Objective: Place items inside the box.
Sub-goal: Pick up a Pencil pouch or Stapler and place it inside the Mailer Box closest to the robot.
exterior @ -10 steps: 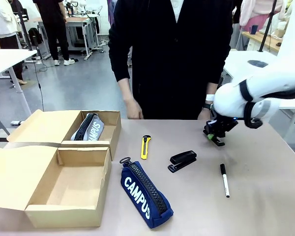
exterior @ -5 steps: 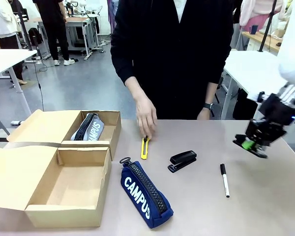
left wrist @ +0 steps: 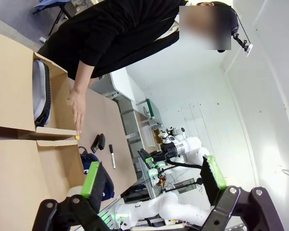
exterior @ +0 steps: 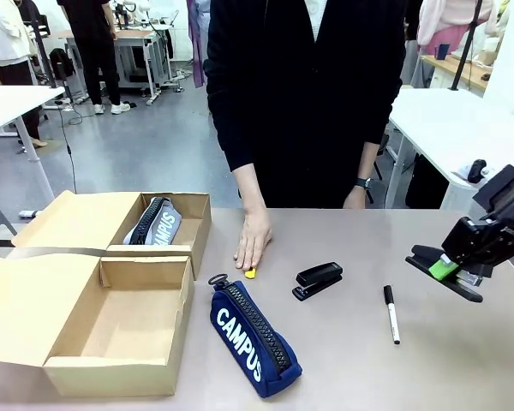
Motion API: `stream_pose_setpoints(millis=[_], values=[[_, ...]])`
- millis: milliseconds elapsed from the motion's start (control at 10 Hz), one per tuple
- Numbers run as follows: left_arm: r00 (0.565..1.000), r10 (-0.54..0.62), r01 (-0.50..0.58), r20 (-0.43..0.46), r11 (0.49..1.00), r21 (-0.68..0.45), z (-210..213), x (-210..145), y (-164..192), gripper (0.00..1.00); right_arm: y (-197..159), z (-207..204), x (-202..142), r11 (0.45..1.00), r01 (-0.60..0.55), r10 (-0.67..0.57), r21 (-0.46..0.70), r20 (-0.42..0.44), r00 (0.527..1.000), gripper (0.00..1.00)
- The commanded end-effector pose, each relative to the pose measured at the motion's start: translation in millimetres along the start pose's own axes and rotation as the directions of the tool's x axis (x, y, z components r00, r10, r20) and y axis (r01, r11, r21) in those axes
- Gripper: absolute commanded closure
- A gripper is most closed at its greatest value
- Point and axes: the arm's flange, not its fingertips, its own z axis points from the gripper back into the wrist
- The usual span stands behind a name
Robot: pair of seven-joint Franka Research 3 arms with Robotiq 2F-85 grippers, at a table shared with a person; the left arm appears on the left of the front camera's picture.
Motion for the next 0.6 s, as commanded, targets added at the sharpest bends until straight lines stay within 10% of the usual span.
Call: stream_pose_setpoints(millis=[0,200,500], values=[[1.0,-0.019,0.019,0.01,1.0,-0.02,-1.2,0.5,-1.1,0.0,6.8,3.5,-3.2,1.0,-0.013,0.013,0.005,0.013,1.0,0.63],[1.0,-0.019,0.019,0.01,1.0,-0.02,-1.2,0.5,-1.1,0.0,80.1,-16.3,30.6,0.992,0.007,-0.031,0.127,0.186,0.982,0.63],[1.0,-0.019,0.019,0.01,1.0,-0.02,-1.2,0.5,-1.1,0.0,172.6,-54.8,38.4,0.986,0.123,-0.14,0.115,0.159,0.977,0.63]])
